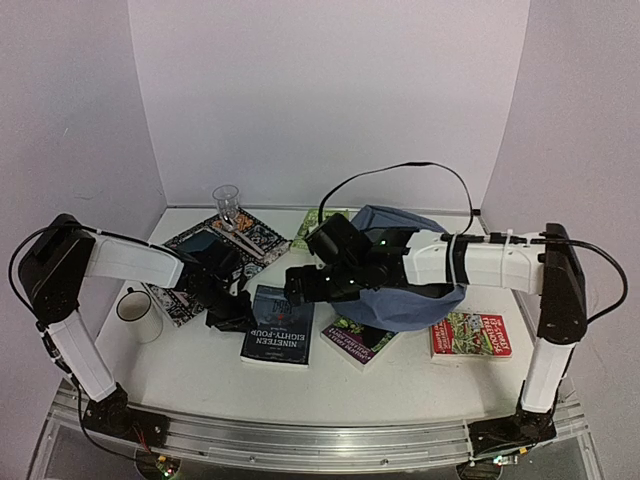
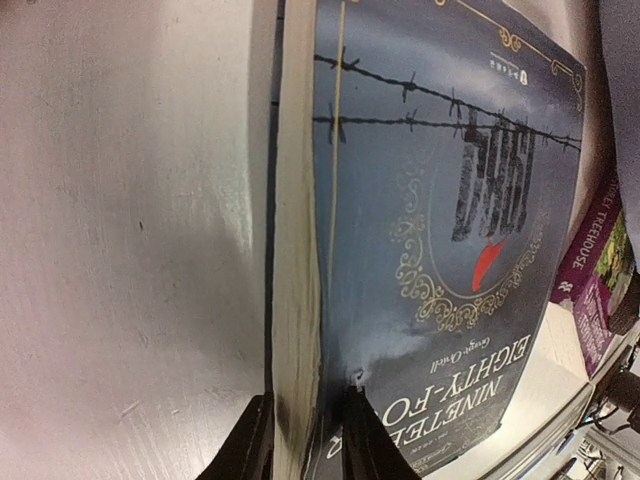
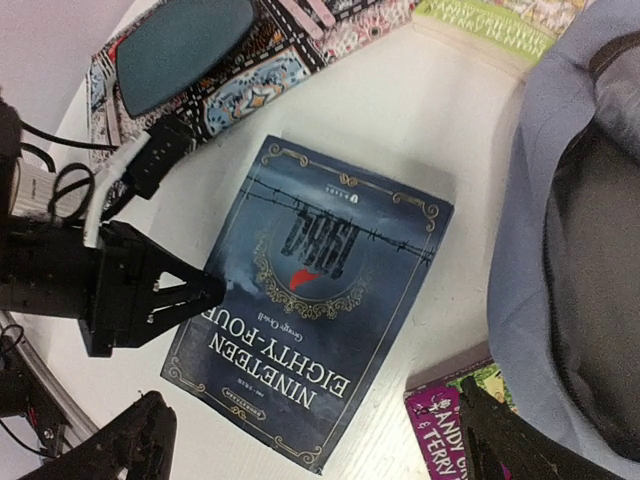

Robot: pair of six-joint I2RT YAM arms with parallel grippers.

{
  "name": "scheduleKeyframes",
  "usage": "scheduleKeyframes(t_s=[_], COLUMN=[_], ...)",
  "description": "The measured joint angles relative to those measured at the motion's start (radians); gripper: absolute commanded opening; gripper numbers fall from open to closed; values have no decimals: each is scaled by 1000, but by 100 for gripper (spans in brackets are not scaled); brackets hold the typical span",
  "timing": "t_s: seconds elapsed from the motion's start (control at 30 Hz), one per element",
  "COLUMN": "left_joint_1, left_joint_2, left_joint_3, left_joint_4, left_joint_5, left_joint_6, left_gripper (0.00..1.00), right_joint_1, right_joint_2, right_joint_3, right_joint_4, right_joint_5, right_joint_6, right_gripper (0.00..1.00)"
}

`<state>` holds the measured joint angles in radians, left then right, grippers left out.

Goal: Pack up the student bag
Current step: Move the book to the center of the board, then pick up the book at the center of the board.

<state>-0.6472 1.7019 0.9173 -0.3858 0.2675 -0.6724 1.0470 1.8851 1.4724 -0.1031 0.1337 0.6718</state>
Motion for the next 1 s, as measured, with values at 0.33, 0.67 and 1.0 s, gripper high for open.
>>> scheduleKeyframes(t_s=[0.33, 0.67, 1.0], left_joint_1=[12, 22, 33], left_joint_2=[-41, -48, -48], left_joint_3=[-58, -76, -95], left_joint_4=[42, 55, 85], left_joint_5=[41, 71, 98], left_joint_6=[16, 20, 18], left_gripper=[16, 13, 10], right_joint_1=[-2, -20, -47], right_joint_2=[226, 302, 322], right_joint_3=[68, 95, 98], right_joint_4=[2, 32, 87], right_joint_5=[-91, -106, -195], right_joint_6=[142, 216, 239], right_gripper=[97, 96, 92])
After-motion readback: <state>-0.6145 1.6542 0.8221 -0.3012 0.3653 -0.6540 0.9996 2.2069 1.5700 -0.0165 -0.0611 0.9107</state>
